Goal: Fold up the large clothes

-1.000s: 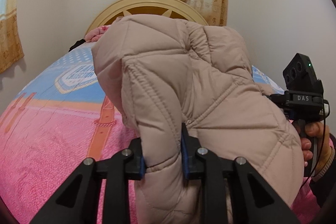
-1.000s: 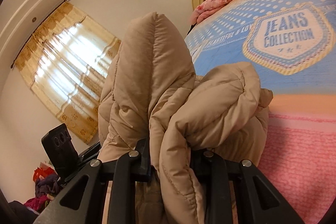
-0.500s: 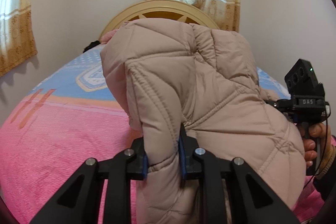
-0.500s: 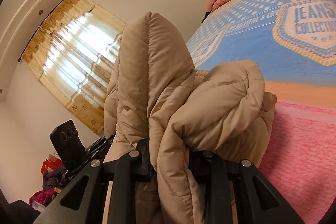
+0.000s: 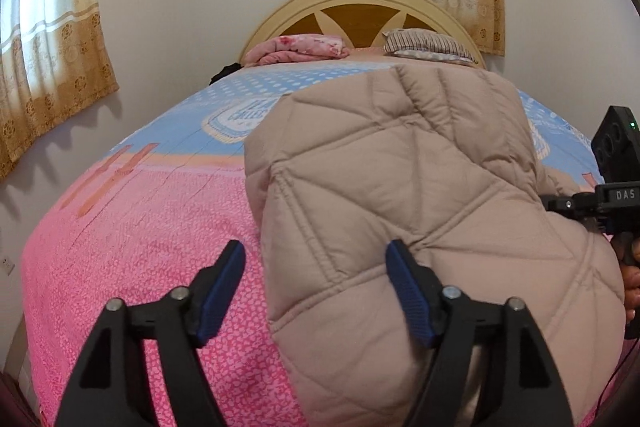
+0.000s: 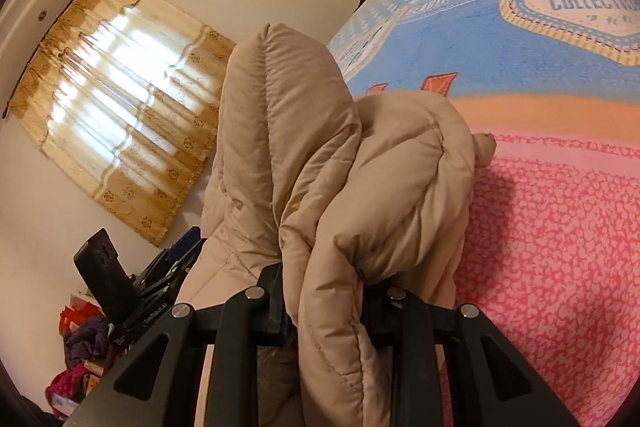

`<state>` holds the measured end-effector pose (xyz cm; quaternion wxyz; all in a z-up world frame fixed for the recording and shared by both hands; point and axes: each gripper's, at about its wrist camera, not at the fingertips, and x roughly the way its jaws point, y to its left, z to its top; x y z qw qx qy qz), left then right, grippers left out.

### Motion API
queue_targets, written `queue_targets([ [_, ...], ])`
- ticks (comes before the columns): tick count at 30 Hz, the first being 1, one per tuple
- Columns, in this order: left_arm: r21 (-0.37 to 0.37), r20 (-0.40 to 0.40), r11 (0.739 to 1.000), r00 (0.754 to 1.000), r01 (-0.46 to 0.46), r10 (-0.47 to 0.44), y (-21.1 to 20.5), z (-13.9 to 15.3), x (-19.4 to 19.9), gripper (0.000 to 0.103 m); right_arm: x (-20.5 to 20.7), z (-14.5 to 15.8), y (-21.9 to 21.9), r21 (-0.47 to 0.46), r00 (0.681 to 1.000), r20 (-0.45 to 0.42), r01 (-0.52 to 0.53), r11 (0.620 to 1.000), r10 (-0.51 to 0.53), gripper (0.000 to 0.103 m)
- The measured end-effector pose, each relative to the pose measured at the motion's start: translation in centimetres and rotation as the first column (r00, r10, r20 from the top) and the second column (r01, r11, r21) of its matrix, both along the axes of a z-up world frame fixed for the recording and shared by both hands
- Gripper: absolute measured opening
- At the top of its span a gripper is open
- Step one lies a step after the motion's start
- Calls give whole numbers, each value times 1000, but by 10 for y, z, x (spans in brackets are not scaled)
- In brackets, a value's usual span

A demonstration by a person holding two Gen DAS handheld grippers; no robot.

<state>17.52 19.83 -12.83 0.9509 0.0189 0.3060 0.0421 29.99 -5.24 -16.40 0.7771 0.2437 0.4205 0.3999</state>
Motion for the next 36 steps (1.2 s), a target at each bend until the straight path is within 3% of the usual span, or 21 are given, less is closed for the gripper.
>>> queue_targets([
  [11,-33,-10,999,1000,-20,19,5,-6,8,85,-4,-6,-4,-31,1000,-9,25,999,-26,30],
  [21,-43,-17,998,999,-45,44,10,-11,7,93,-10,4,7,-123,998,35,58,991,-54,39],
  [31,-36,-36,997,997,-66,65,7,-2,-8,98,-20,17,5,-202,991,64,126,971,-115,60],
  [36,-19,-26,999,999,-45,45,-1,9,-27,98,-36,33,0,-251,983,104,174,952,-152,65],
])
